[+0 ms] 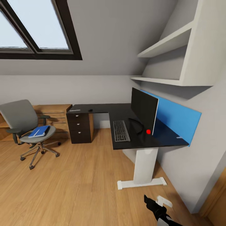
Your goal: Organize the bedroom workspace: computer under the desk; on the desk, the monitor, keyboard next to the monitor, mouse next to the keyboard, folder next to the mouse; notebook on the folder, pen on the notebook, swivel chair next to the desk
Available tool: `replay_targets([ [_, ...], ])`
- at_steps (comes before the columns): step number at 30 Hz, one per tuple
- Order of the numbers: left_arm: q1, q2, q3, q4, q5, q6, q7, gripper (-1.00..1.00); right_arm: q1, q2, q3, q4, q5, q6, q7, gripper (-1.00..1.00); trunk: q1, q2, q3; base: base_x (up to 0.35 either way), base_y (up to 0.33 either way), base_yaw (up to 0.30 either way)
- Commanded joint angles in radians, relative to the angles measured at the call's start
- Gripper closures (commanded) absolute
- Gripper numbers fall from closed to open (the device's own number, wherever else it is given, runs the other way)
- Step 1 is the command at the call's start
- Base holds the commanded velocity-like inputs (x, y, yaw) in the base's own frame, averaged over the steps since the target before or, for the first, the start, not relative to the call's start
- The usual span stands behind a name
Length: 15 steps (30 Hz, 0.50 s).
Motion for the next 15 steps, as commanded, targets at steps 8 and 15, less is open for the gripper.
replay_targets([
  [8, 0.000, 0.002, -0.003, -0.007, 0.009, 0.148, -0.005, -1.00, 0.011, -0.003, 0.007, 0.002, 0.054, -0.014, 0.001, -1.00, -0.031, 0.056, 0.024, 0.000, 0.000, 0.000],
  [15, -0.001, 0.002, -0.004, -0.009, 0.006, 0.195, -0.006, -1.00, 0.013, 0.002, 0.007, 0.003, 0.099, -0.034, 0.001, -1.00, -0.058, 0.105, 0.046, 0.000, 0.000, 0.000],
])
